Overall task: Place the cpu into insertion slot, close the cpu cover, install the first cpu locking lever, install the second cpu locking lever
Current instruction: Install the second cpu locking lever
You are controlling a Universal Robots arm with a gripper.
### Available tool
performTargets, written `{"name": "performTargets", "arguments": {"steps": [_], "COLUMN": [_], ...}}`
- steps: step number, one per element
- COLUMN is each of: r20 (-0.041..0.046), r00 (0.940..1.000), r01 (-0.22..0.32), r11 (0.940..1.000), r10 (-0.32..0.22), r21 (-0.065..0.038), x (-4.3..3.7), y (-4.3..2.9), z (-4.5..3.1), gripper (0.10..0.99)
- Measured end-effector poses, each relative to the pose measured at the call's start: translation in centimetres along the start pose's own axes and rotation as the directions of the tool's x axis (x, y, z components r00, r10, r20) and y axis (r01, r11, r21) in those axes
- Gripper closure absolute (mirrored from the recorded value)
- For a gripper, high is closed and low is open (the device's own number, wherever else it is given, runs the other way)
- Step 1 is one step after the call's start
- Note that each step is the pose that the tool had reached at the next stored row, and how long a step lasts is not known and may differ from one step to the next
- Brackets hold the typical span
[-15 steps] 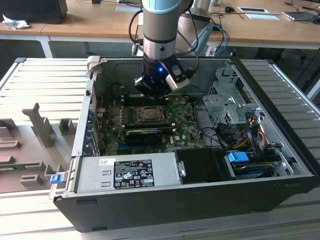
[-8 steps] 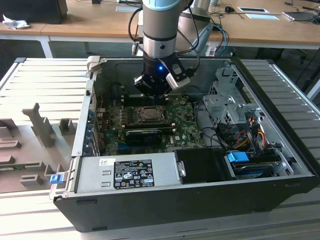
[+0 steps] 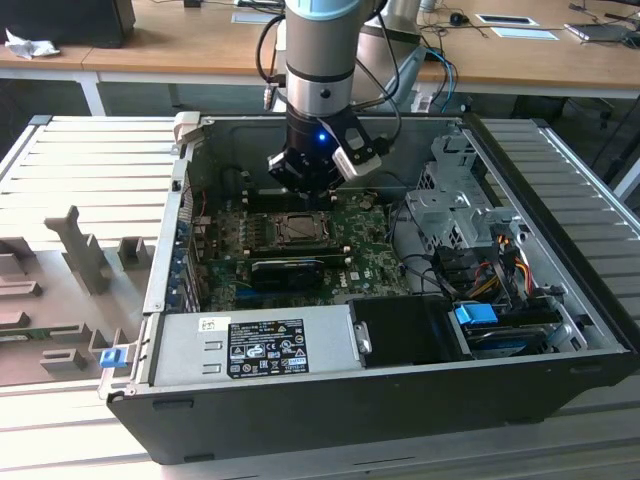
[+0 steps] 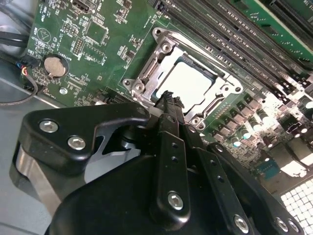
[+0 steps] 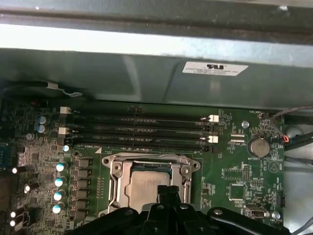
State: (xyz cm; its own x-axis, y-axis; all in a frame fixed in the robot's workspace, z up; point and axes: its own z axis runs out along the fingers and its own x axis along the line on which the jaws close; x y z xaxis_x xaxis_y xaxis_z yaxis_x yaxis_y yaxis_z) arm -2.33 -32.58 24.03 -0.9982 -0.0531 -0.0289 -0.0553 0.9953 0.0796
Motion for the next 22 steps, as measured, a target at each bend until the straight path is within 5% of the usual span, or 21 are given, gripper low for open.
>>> {"name": "performTargets", "arguments": {"steps": [10, 14, 22], "r20": [0.0, -0.0001, 0.0], "r00": [1.0, 1.0, 1.0], "r01": [0.0, 0.0, 0.0], "r11": [1.0, 1.0, 1.0], "r10": [0.0, 0.0, 0.0], "r21": [0.0, 0.0, 0.0], "x": [0.03, 0.21, 0.28], "y": [-0.38, -2.07, -3.02], "z": [-0.75, -0.87, -0.92], "gripper": [0.98, 0.98, 0.98]}}
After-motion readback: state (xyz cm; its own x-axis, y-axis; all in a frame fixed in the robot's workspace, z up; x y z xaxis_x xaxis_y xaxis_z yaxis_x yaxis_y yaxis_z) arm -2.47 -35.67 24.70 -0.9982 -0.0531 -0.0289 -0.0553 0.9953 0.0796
